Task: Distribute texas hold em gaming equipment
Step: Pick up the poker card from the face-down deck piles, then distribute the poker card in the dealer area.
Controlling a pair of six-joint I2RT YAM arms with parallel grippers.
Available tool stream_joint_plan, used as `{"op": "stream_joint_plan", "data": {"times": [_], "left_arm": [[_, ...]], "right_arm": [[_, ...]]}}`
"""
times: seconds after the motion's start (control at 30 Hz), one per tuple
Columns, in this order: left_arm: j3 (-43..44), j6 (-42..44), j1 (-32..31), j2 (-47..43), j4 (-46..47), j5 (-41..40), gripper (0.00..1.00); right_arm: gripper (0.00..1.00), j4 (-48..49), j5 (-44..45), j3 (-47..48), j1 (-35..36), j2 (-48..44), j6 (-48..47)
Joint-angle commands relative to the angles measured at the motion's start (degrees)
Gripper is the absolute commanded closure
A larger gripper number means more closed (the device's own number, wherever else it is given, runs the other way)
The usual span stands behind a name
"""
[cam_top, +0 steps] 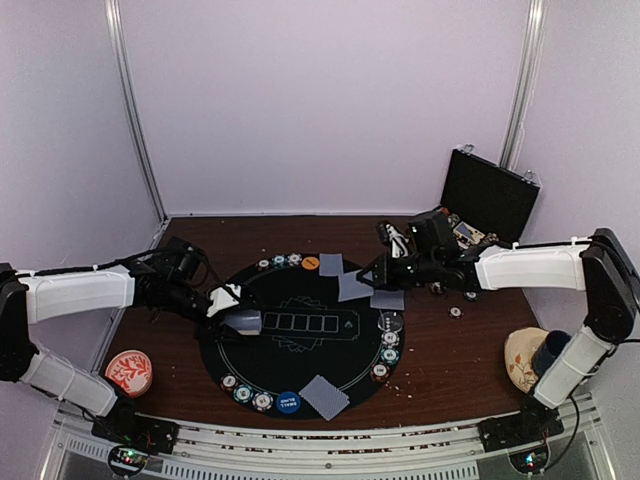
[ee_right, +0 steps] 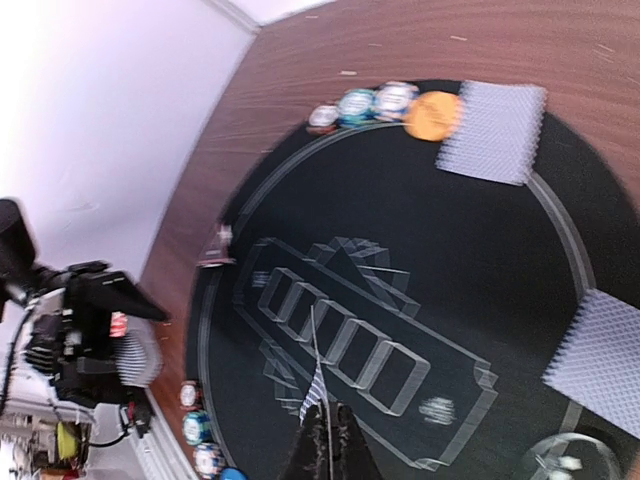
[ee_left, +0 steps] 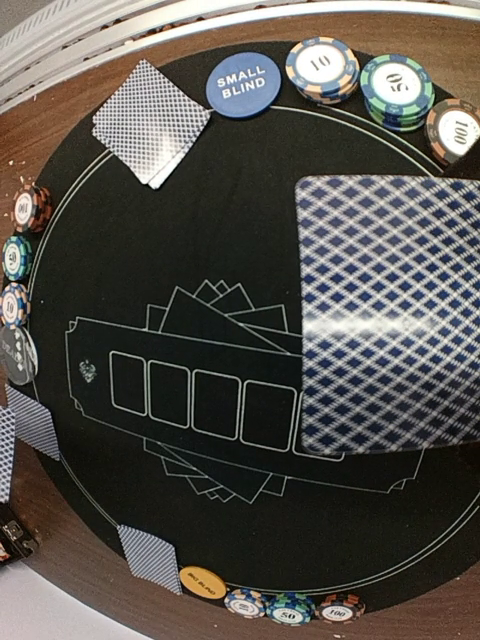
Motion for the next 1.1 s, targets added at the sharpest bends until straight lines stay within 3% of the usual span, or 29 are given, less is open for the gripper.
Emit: {"op": "stream_joint_plan", "data": {"times": [0.0,0.23,1.07], "left_arm": [[0.7,0.3,-0.2,-0.5,1.9,1.4,0.87],[0.7,0.5,-0.2,0.5,1.9,1.2,0.87],[0.6,0.7,-0.2,0.8,1.9,1.4,0.87]], "right_arm": [[1.0,-3.9,-2.2,-4.2,-6.4,-1.6,-2.6],[1.0,-1.7,-10.5,-5.3,-14.9,4.5,-2.5],[1.0,-1.5,-13.4,0.6,-19.3,13.1,-1.1]]}}
